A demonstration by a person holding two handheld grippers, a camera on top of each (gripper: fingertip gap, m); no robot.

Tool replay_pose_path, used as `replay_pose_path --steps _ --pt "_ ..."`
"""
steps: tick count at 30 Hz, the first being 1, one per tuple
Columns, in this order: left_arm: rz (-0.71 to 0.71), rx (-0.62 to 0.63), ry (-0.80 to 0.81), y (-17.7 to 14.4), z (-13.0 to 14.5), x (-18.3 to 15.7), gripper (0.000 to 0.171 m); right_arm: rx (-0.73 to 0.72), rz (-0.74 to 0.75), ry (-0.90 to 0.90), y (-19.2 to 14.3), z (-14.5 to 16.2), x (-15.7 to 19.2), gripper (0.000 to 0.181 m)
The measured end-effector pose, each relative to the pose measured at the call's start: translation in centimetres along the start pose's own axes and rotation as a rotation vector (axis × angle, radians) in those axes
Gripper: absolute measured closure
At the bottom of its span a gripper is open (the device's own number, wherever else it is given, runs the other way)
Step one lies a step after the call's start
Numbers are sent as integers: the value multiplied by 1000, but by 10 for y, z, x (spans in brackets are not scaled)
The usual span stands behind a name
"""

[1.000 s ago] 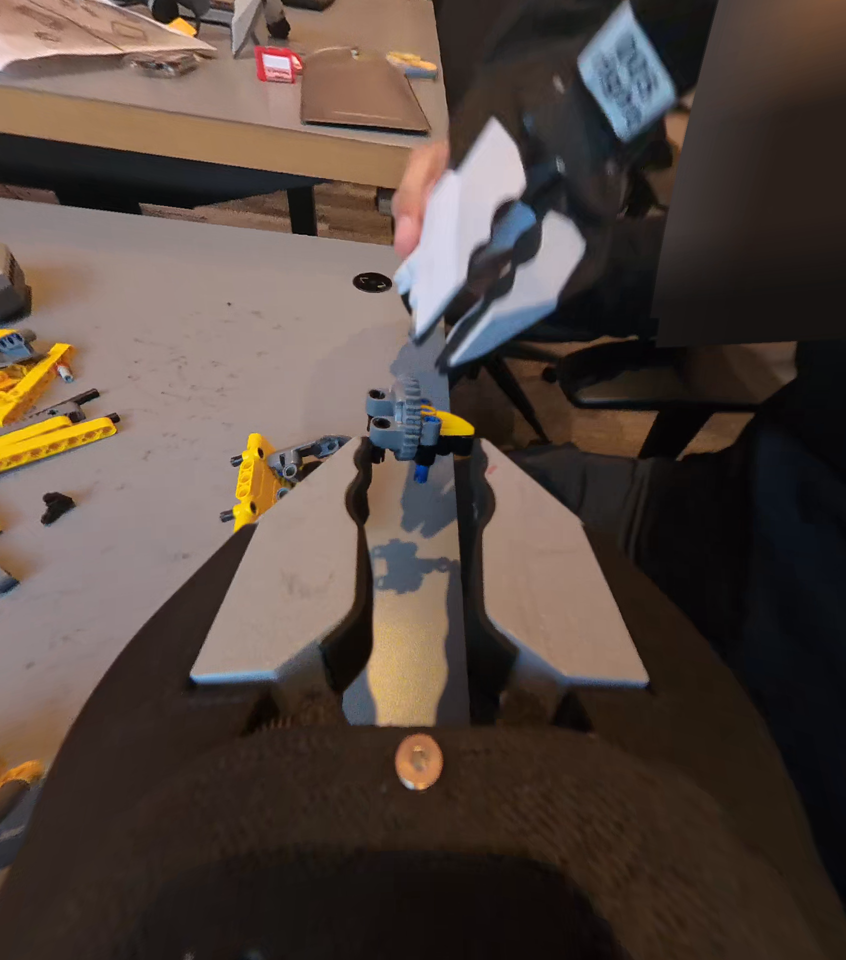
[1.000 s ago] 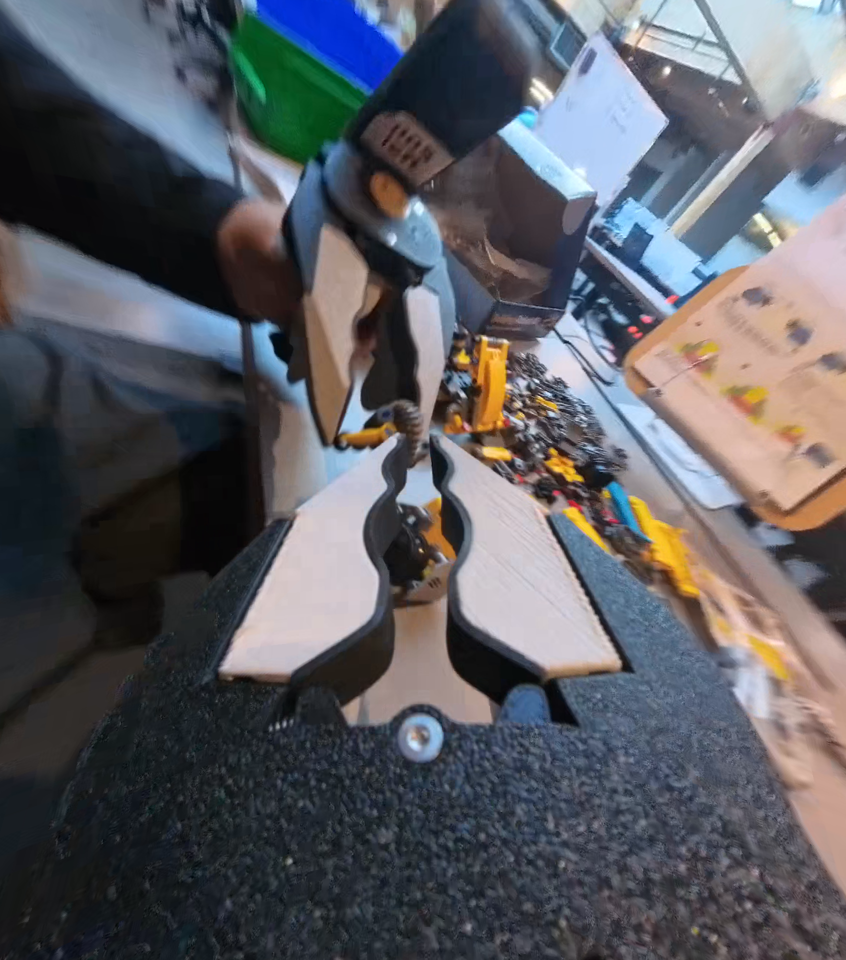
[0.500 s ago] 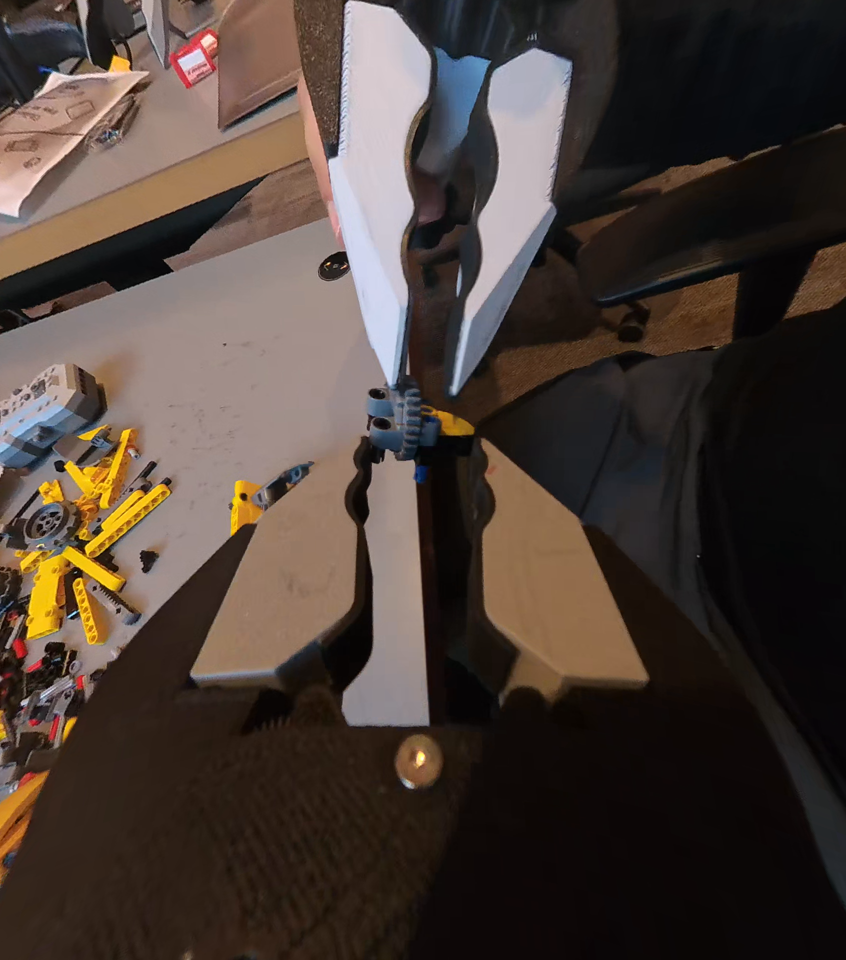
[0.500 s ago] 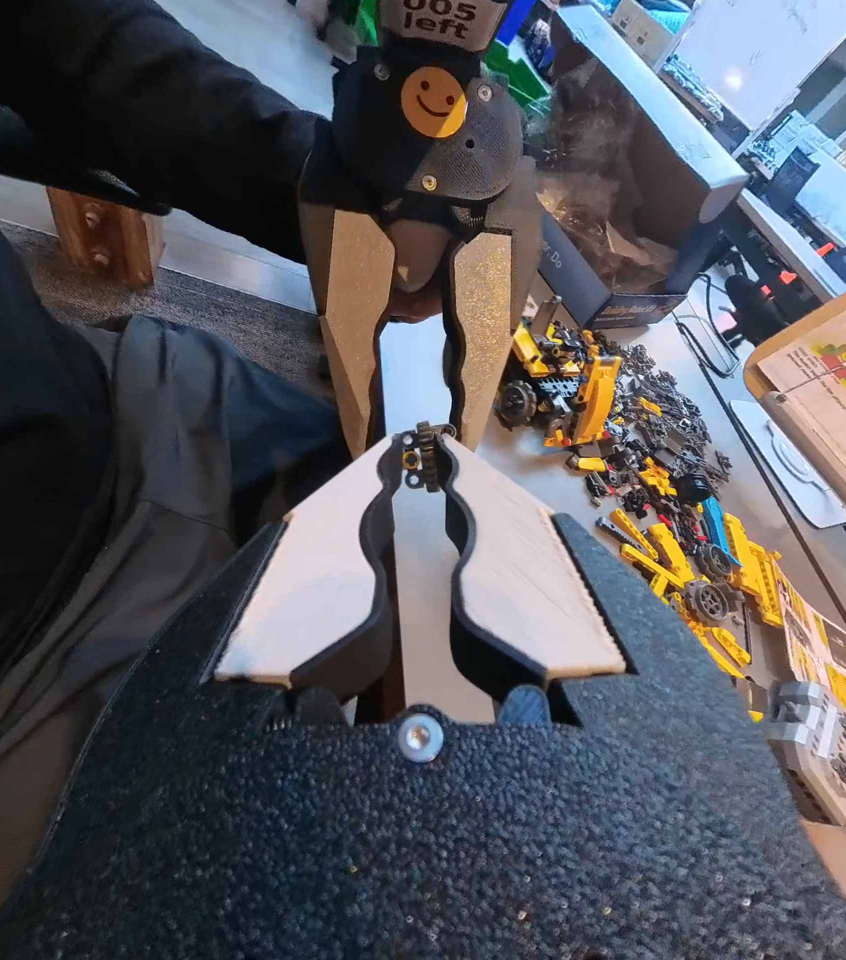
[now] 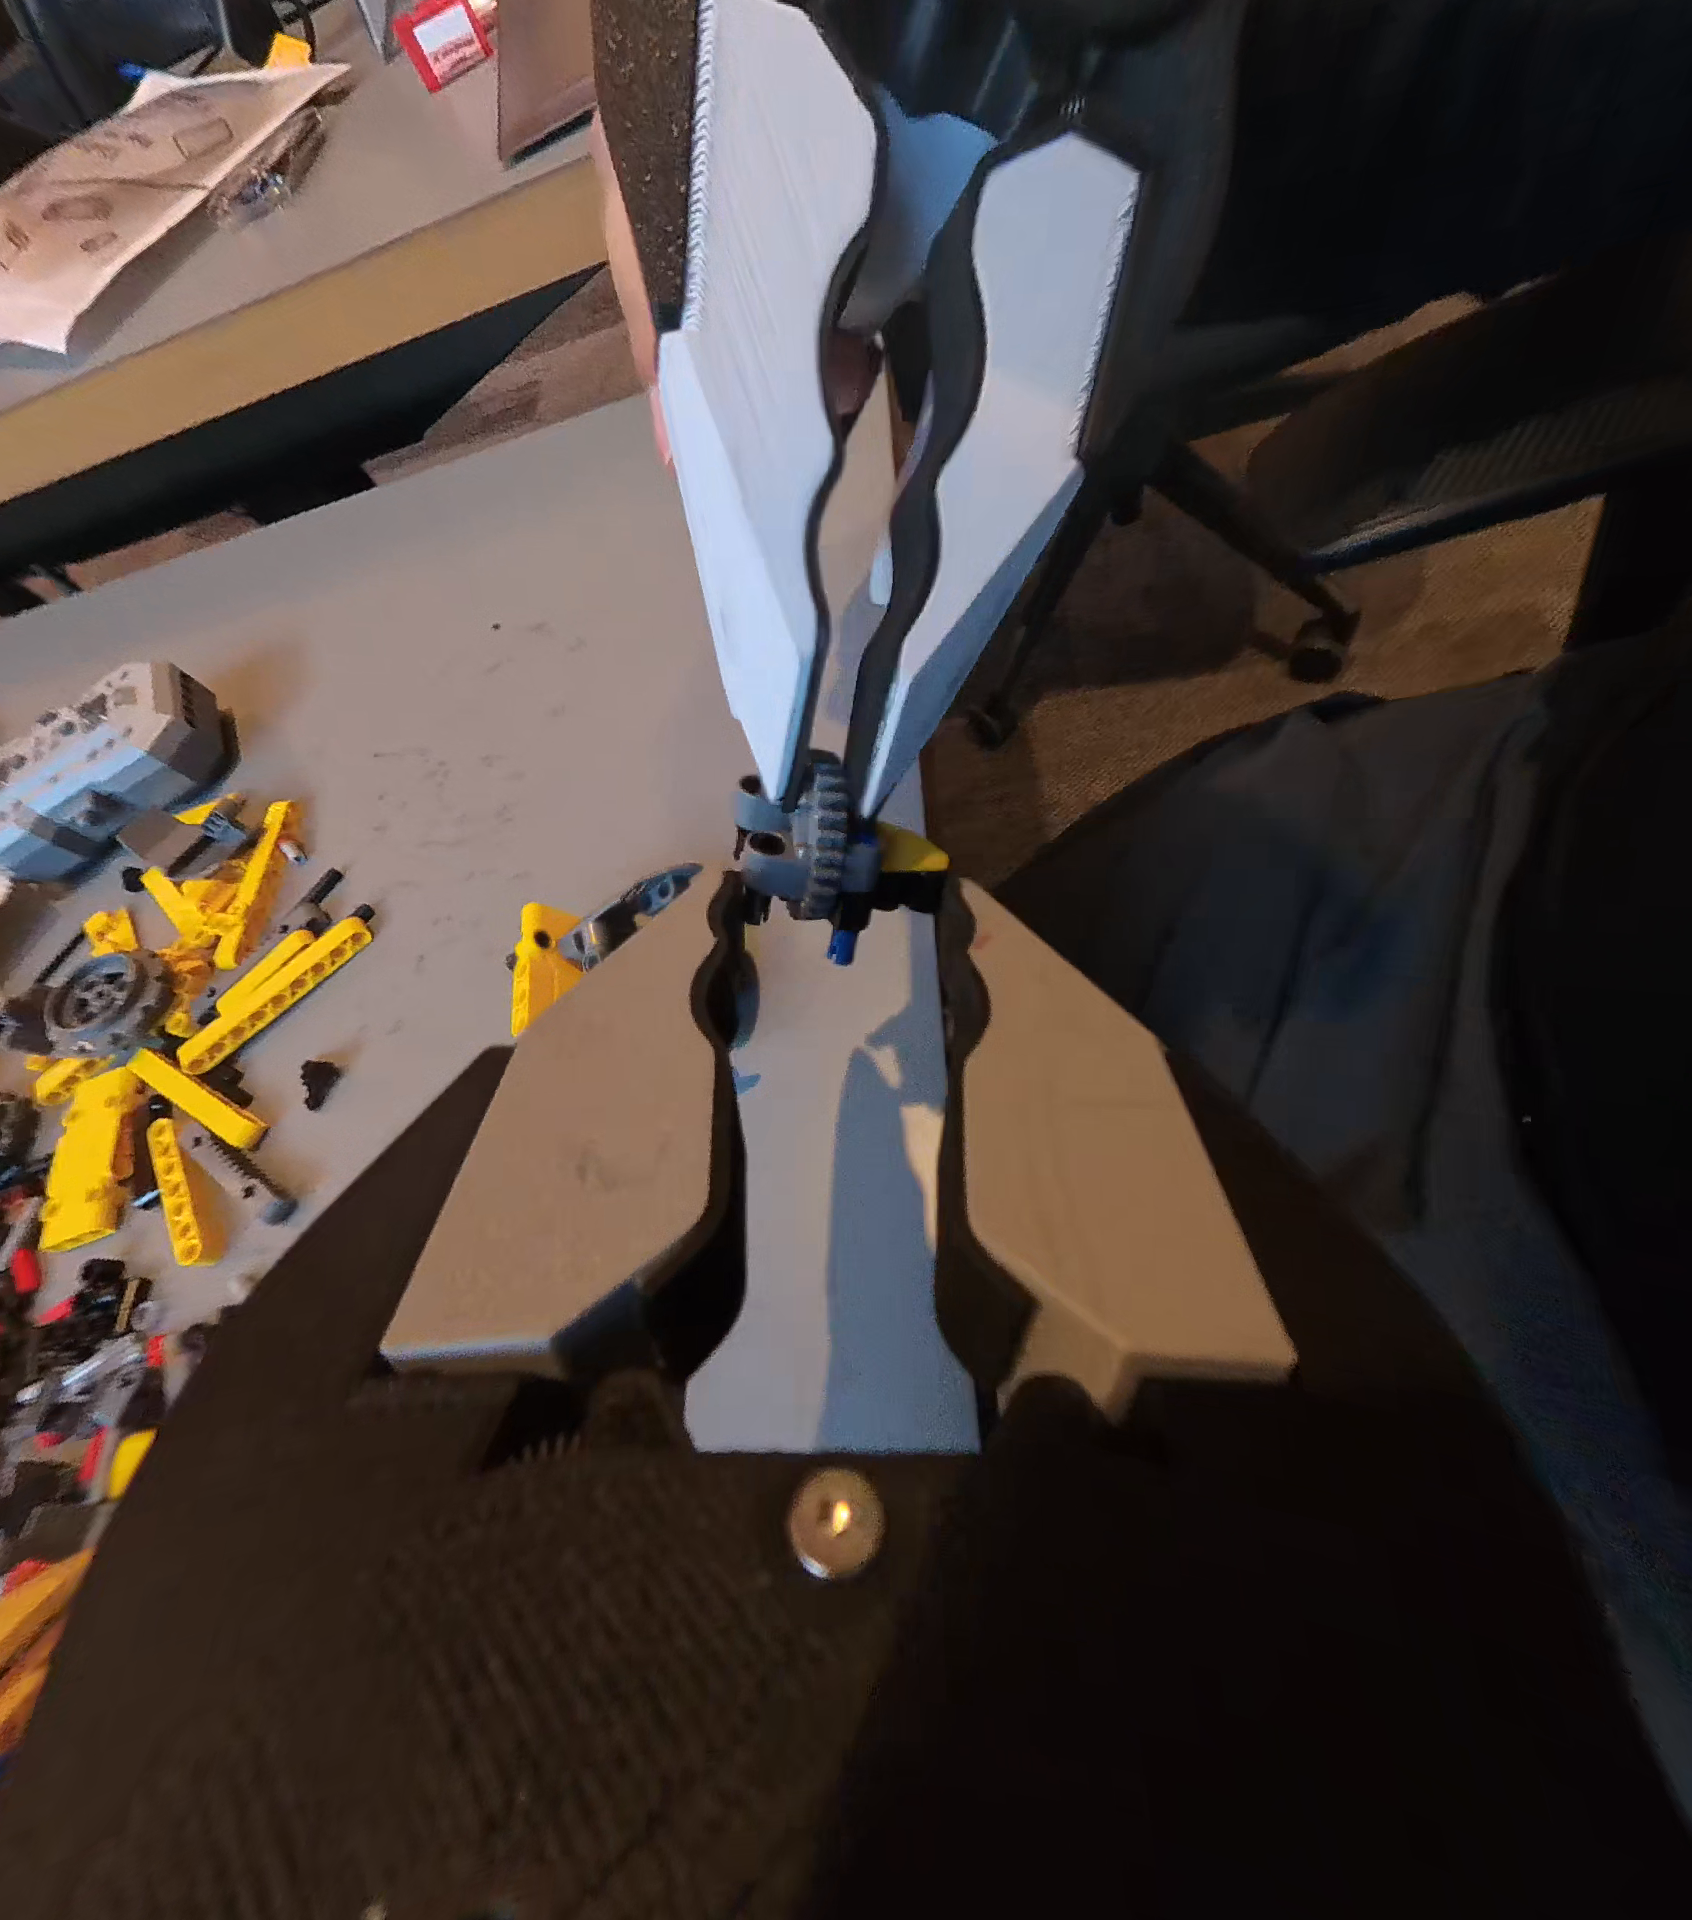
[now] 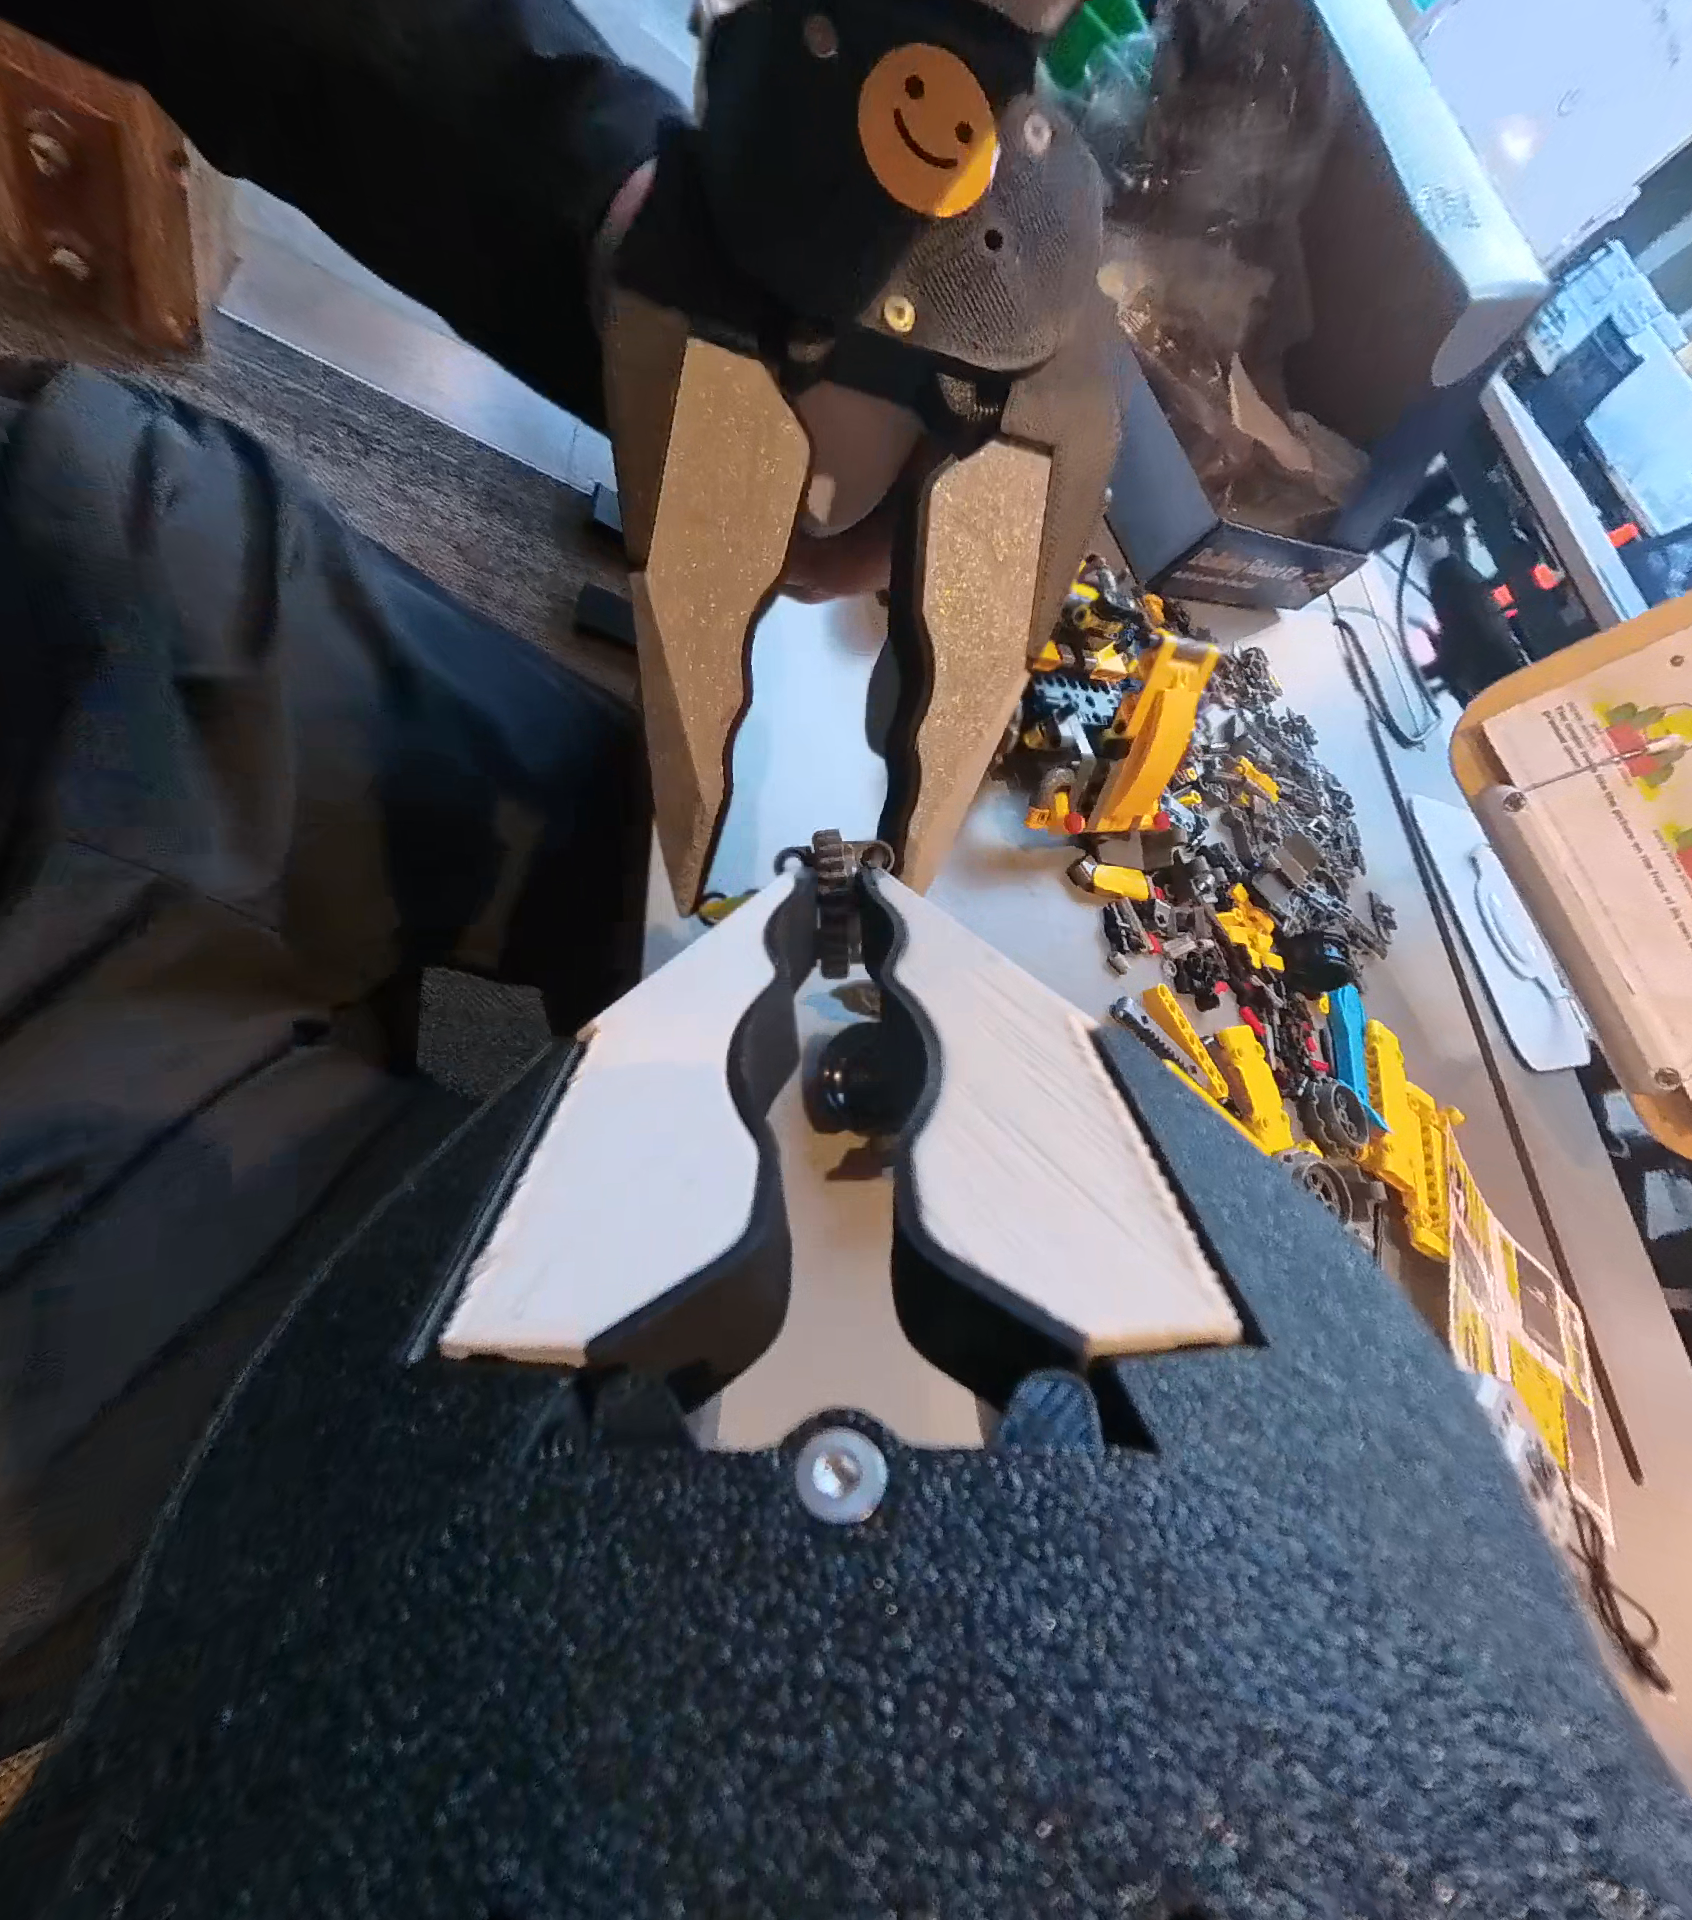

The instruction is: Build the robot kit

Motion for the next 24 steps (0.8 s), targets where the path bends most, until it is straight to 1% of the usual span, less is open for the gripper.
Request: replay_pose_path --steps 5,8,10,12,14,15,17,20,22,24 --pt "34 -33 -84 3 18 16 136 -46 -62 21 14 15 -19 174" --pt "18 -20 -128 3 30 25 137 -60 -74 68 22 27 -29 174" --pt "1 -41 -199 3 35 34 136 -55 -63 121 22 35 -40 174" --pt "17 -57 -308 4 40 43 128 -47 -66 203 18 41 -54 174" --pt "41 -24 -410 6 50 52 114 -29 -95 287 12 45 -67 174" --pt "40 6 -452 7 57 56 111 -18 -111 326 10 46 -74 174" --pt "35 35 -507 10 66 62 109 15 -144 396 10 47 -86 174" --pt "110 64 -585 21 71 64 91 101 -198 478 19 51 -102 174" --pt "130 70 -607 26 71 65 94 152 -232 508 25 52 -108 174" --pt "59 91 -605 21 69 69 104 163 -223 516 27 52 -112 174"
Point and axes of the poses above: each gripper's, where its closed fingertips meet, y out along the fingers, z out of its underside, x = y × z across the jaws, the point moved 6 cm from there along -y, back along the fingers, and after that the axes turned 9 degrees about y, right-handed, at the moved point
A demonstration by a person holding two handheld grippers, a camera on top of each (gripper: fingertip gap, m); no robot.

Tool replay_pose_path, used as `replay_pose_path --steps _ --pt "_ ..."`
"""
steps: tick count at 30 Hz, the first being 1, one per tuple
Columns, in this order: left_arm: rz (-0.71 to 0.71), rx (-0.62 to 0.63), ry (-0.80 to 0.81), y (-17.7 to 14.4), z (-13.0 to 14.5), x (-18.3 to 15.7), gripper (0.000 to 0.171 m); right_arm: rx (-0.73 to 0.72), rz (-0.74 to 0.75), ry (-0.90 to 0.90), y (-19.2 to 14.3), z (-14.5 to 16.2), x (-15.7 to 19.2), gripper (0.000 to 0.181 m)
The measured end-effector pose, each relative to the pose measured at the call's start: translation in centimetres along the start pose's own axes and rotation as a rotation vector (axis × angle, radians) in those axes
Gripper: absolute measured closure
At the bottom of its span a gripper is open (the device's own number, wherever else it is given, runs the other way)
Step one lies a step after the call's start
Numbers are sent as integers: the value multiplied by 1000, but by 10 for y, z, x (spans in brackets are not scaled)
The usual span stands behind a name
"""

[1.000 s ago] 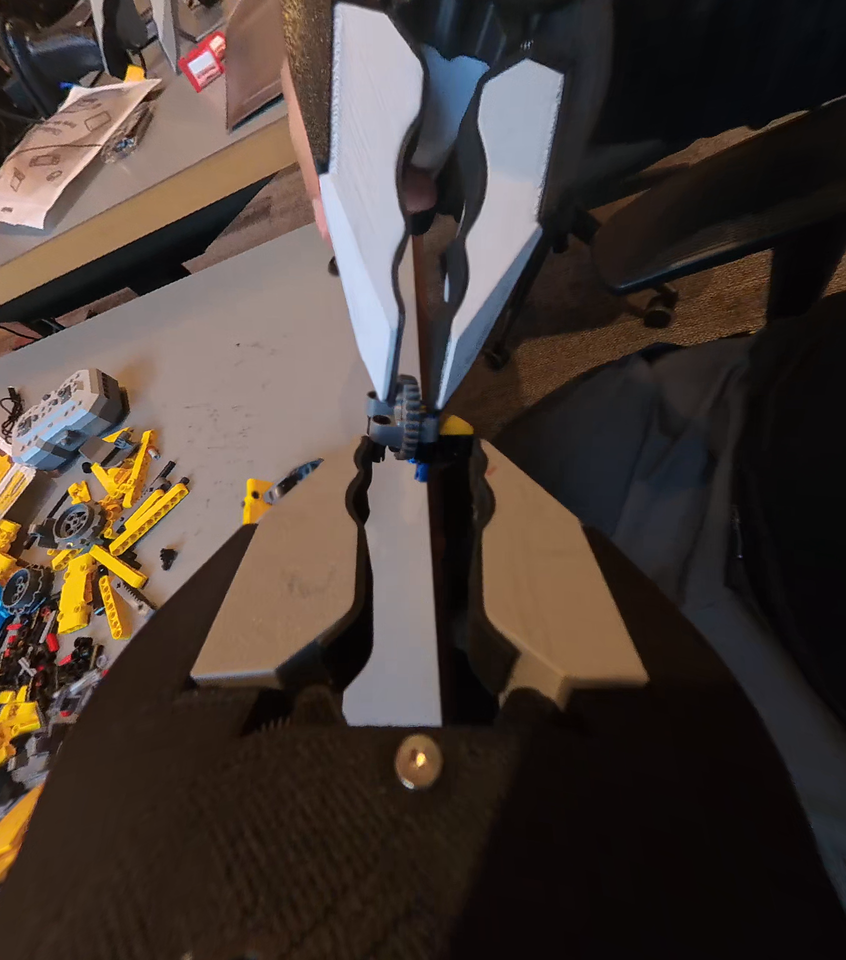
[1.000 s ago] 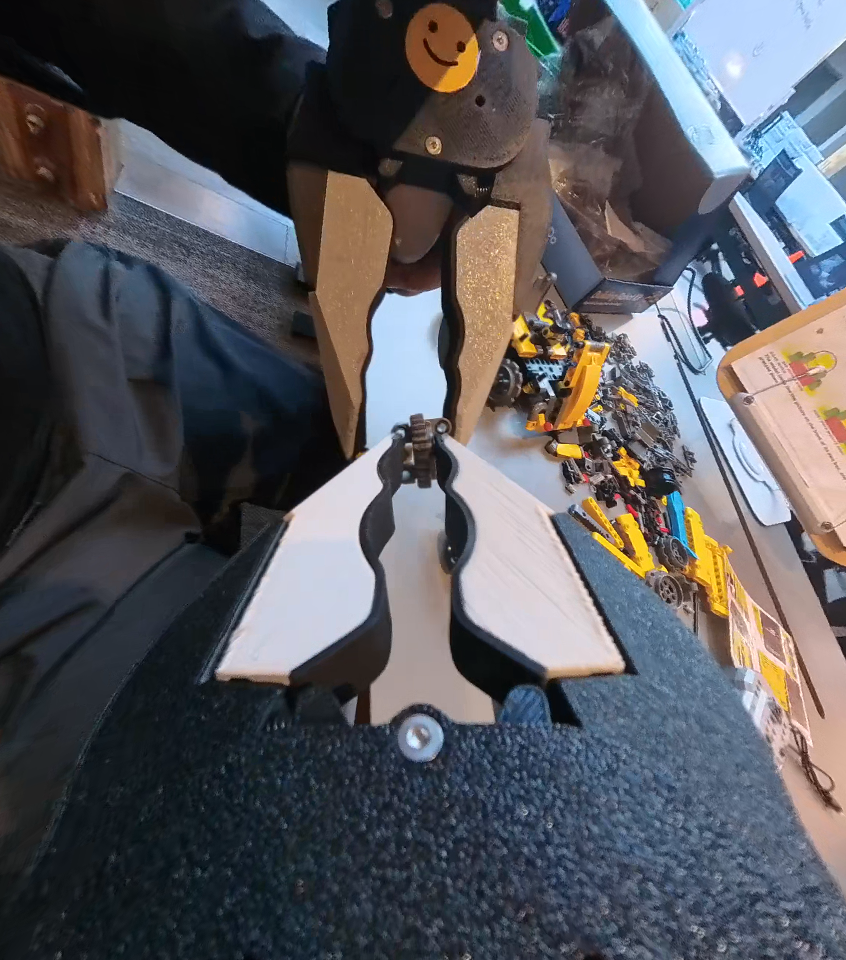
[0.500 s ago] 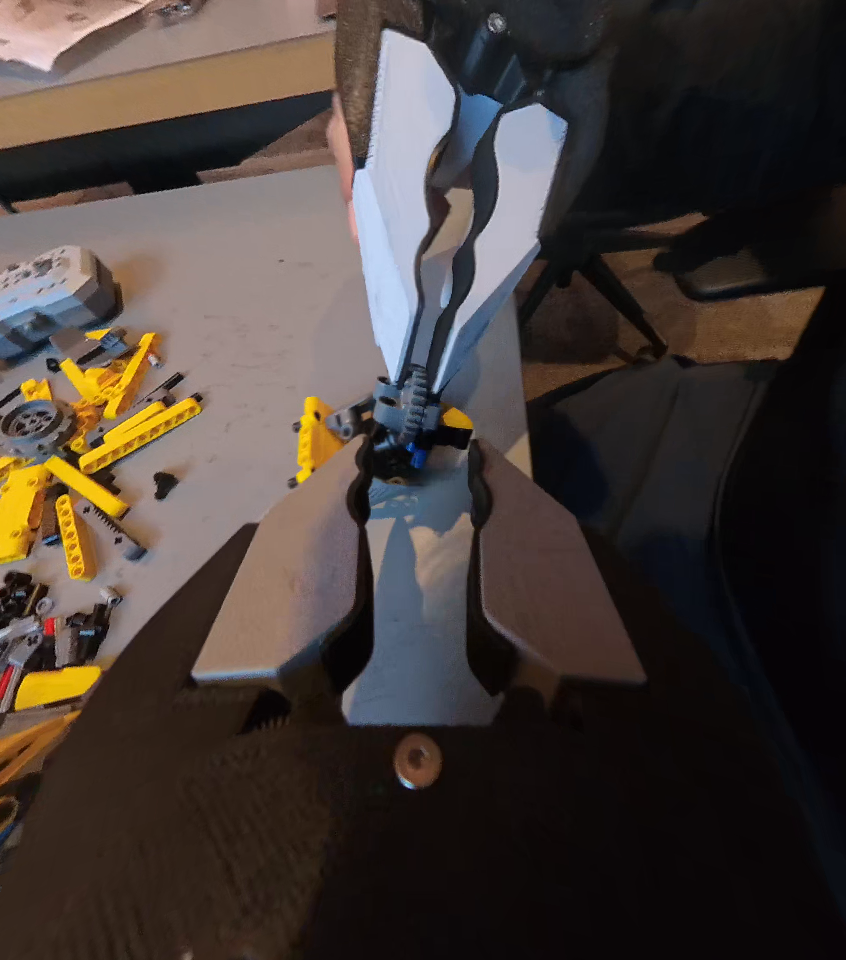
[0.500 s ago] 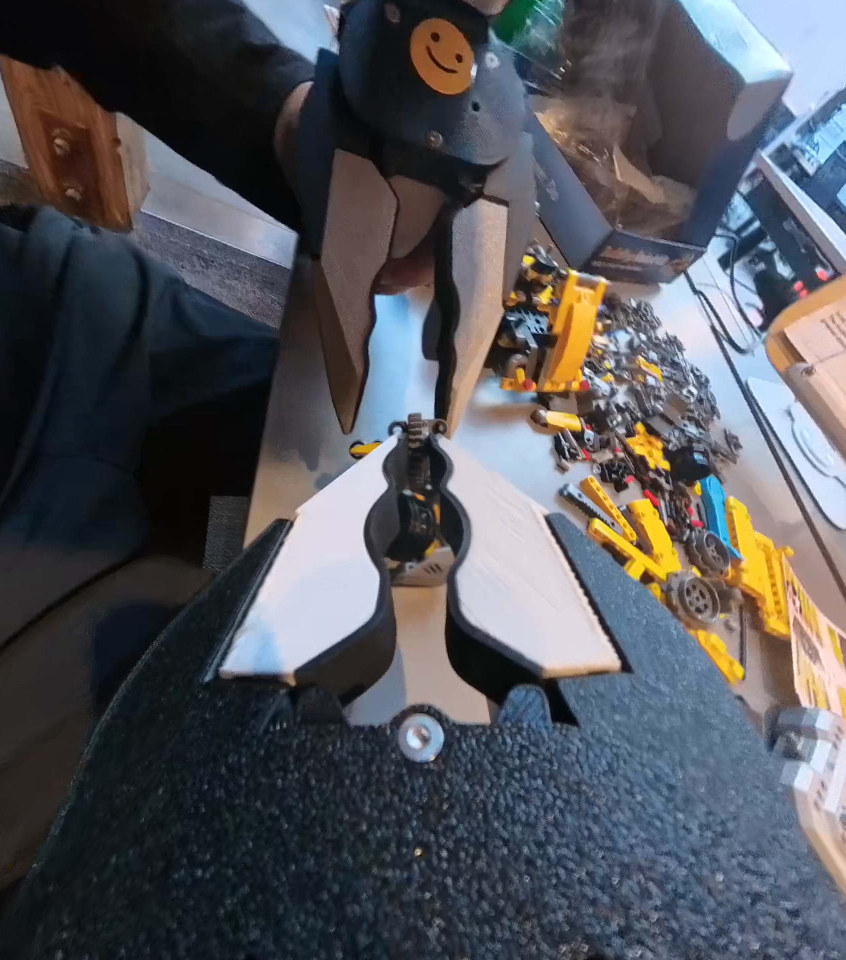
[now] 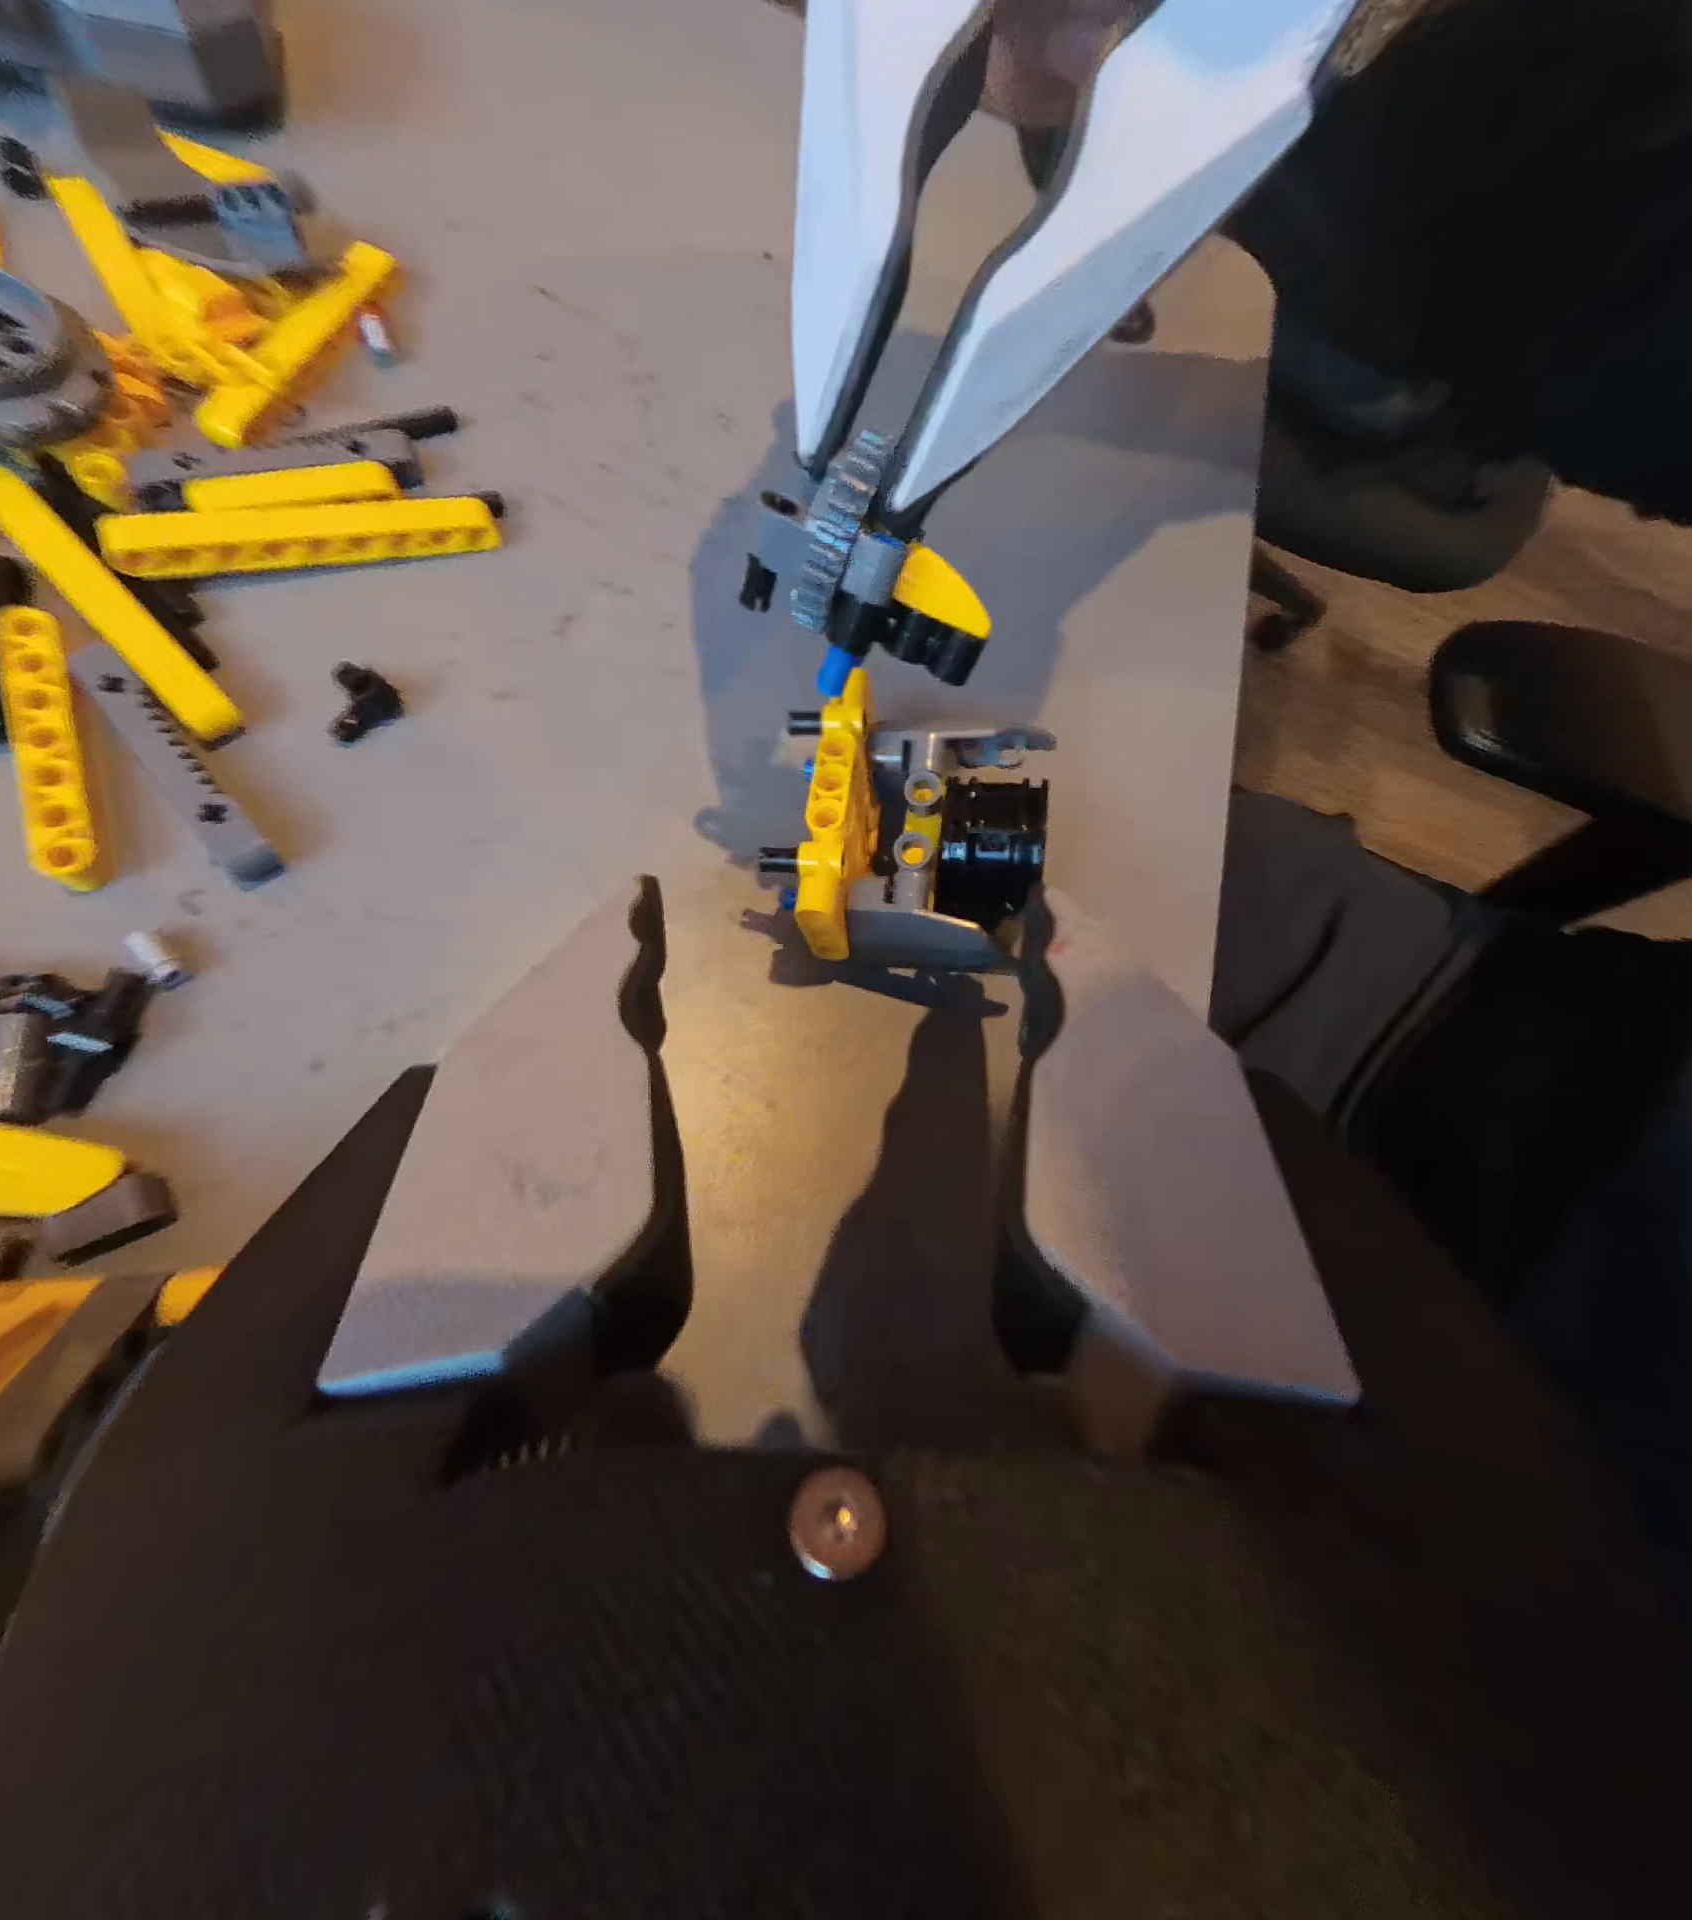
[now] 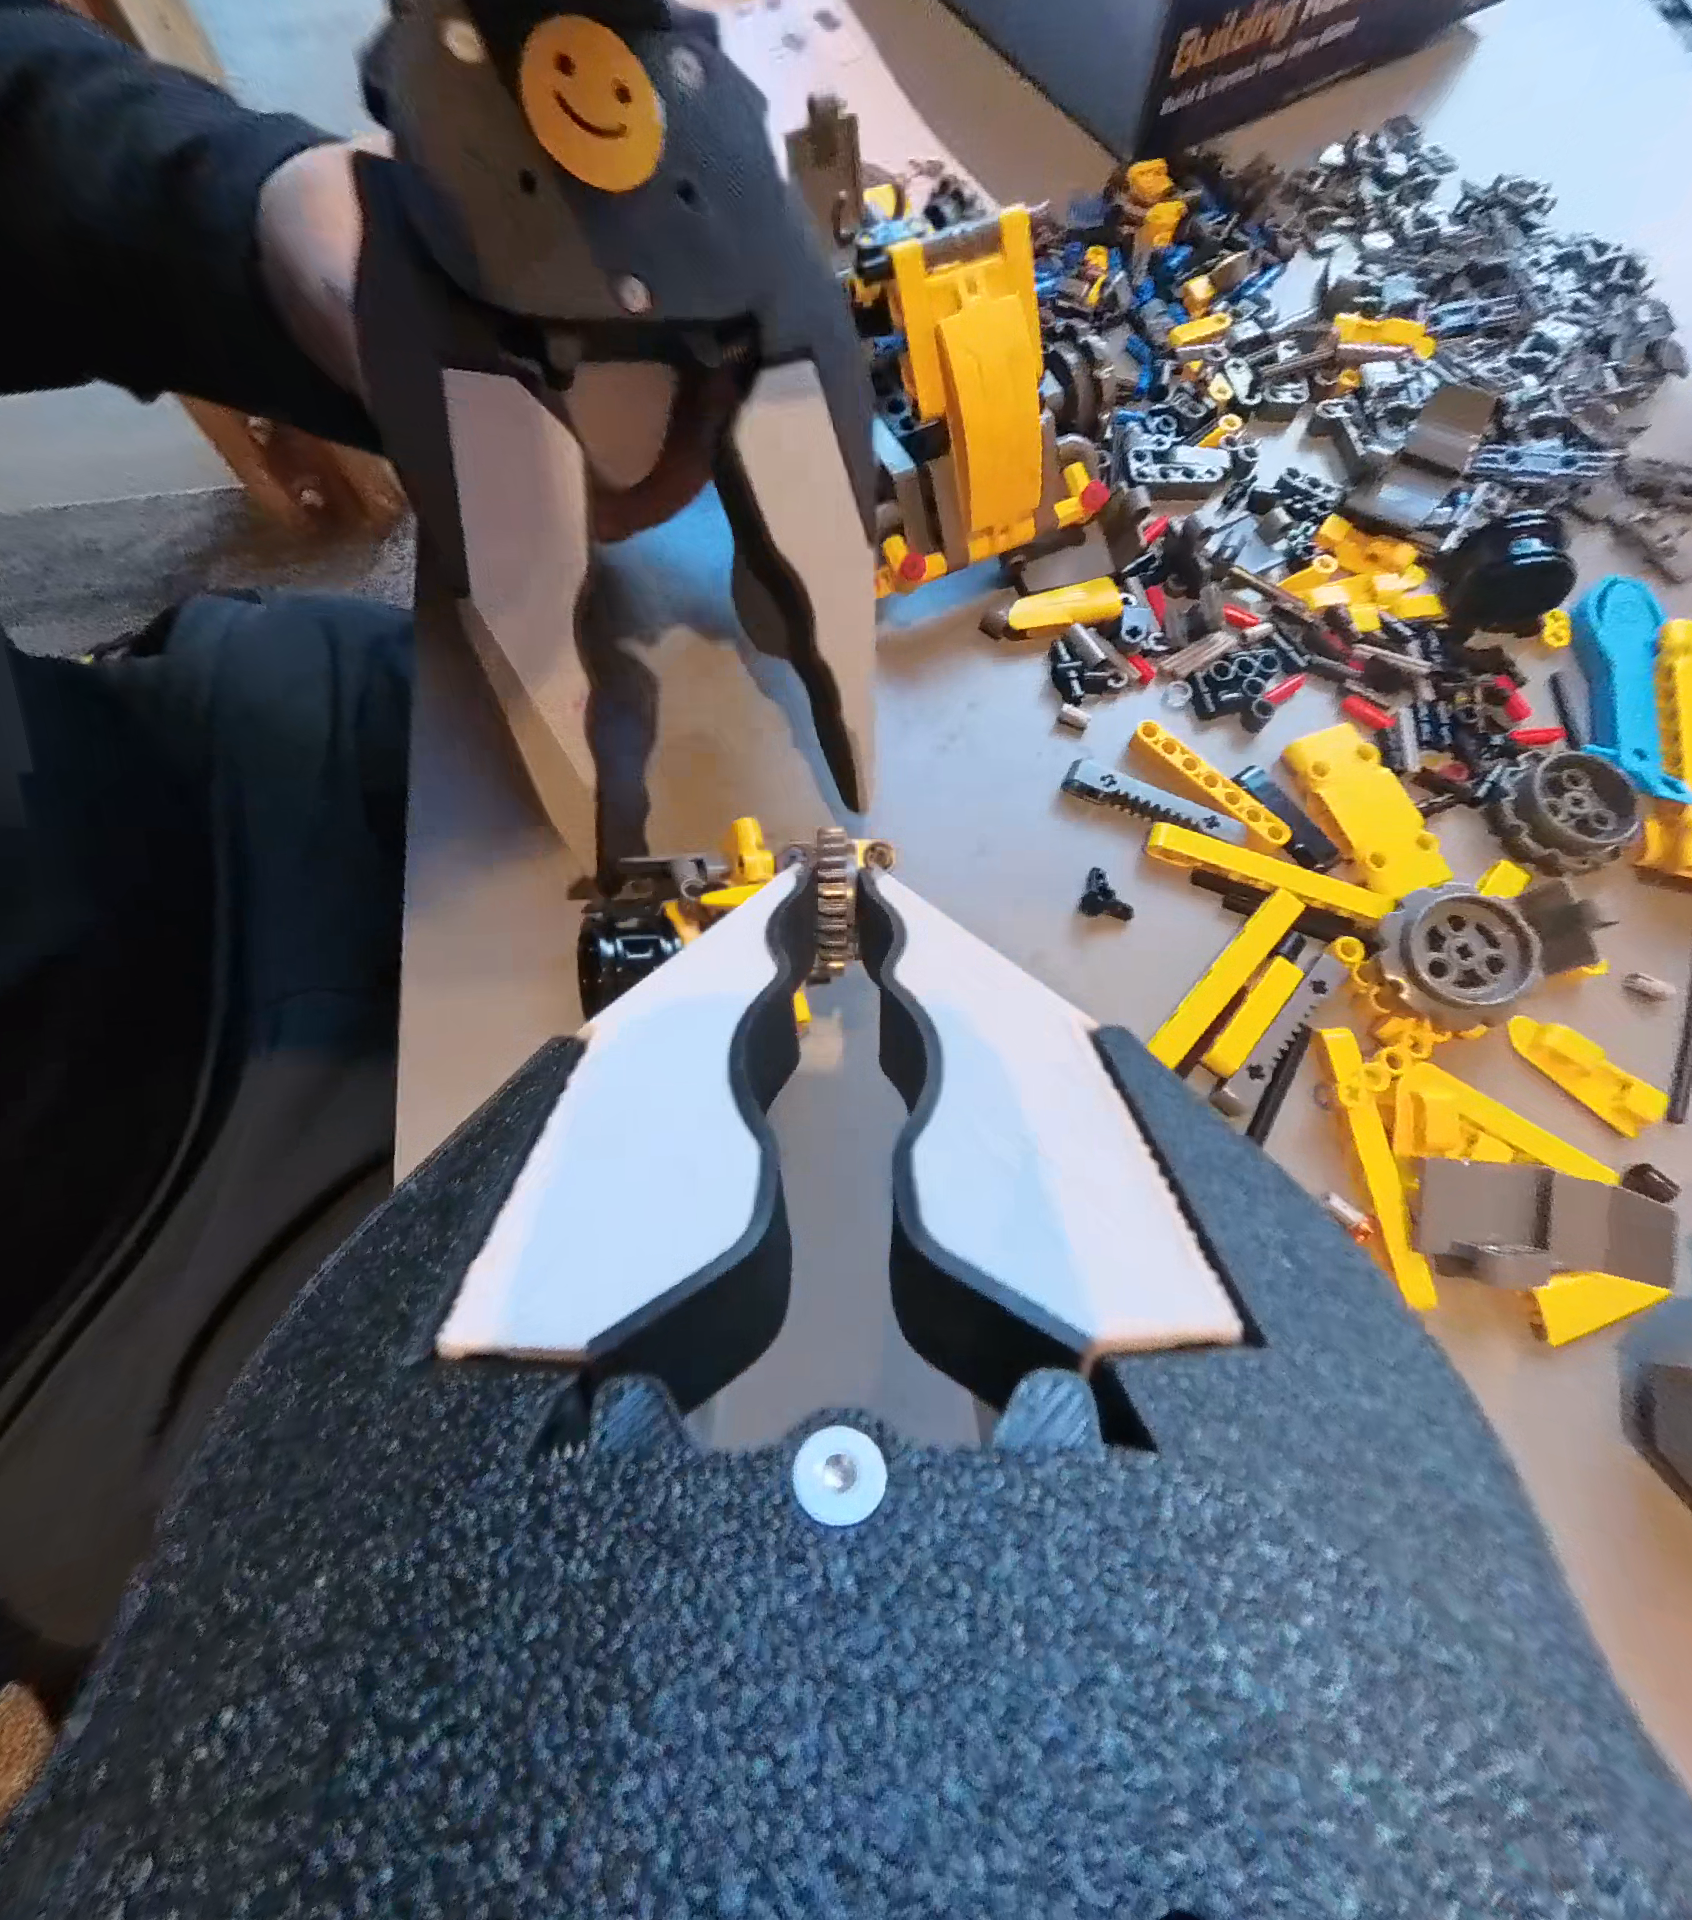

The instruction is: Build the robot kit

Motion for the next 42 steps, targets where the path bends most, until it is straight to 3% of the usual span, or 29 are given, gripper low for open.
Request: replay_pose_path --steps 4,7,10,13,16,20,24,26,31,33,36,42 --pt "-62 -23 109 -18 -7 -19 118 -103 -4 86 -5 6 3 174" --pt "-11 -3 151 -7 -6 -43 110 -140 17 194 -3 24 1 174" --pt "-72 84 235 6 0 -48 95 -114 119 242 -11 43 0 174" --pt "-130 71 250 3 -2 -47 94 -44 288 212 -26 65 -5 174" --pt "-227 55 182 -6 -1 -33 88 -14 347 153 -26 79 0 174" --pt "-183 56 63 4 6 -24 84 -53 354 108 -14 78 11 172" --pt "-55 68 13 15 11 -20 86 -76 379 138 -21 77 17 145" --pt "-28 67 9 15 10 -20 88 -108 399 147 -27 74 25 143" --pt "-1 63 12 22 5 -23 81 -173 392 226 -7 60 49 155" --pt "-27 73 34 26 4 -23 86 -170 402 258 5 59 50 155" --pt "-86 90 58 28 4 -22 106 -180 406 327 13 58 48 160" --pt "-179 83 -8 31 3 -27 107 -137 477 285 18 60 51 165"
Point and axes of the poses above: each gripper's, where its closed fingertips meet, y out along the fingers, z out of its underside, x = y × z across the jaws, the point moved 6 cm from there along -y, back along the fingers, and after that the axes turned 9 degrees about y, right-handed, at the moved point
